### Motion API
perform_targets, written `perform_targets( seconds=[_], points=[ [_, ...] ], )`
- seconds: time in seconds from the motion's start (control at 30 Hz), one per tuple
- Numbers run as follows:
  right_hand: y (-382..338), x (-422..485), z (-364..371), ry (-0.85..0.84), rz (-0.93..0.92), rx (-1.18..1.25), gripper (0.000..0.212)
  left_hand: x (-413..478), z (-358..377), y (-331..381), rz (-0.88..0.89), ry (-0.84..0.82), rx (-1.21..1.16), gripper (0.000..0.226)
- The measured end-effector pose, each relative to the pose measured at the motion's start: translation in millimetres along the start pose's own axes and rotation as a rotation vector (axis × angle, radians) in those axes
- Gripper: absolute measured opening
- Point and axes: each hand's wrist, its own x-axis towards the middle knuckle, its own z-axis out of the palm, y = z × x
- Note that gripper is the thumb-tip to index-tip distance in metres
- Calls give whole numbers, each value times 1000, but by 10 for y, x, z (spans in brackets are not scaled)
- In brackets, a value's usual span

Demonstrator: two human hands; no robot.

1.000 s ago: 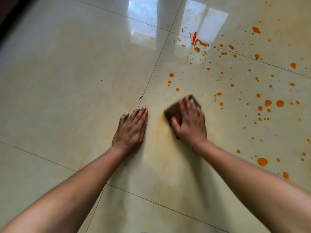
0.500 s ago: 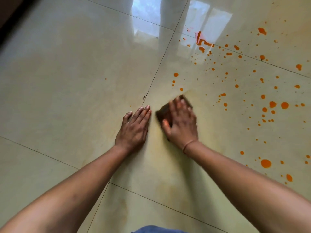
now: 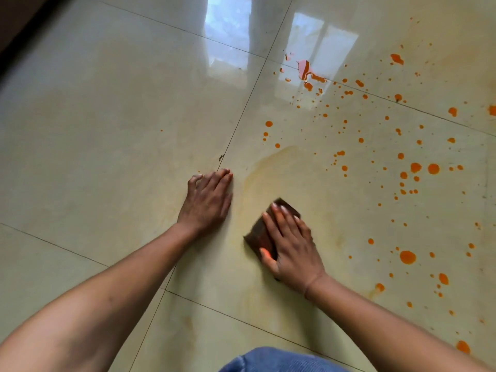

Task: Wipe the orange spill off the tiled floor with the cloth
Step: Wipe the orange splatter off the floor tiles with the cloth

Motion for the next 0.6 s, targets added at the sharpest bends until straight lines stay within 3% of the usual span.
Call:
perform_targets(
  seconds=[0.1, 0.23, 0.33, 0.47, 0.6],
  points=[
    [351, 95, -85, -7, 77, 8, 78, 342, -55, -85, -77, 37, 7, 60],
    [322, 1328, -271, 74, 354, 53, 76, 800, 38, -301, -192, 0, -16, 69],
    [183, 1458, -216, 96, 300, 50, 77, 848, 76, -325, -183, 13, -9, 71],
    [316, 692, -189, 32, 119, 13, 79, 806, 11, -298, -184, -2, -7, 67],
    [520, 1825, -426, 101, 348, 42, 78, 800, 3, -293, -183, 8, -29, 60]
  ],
)
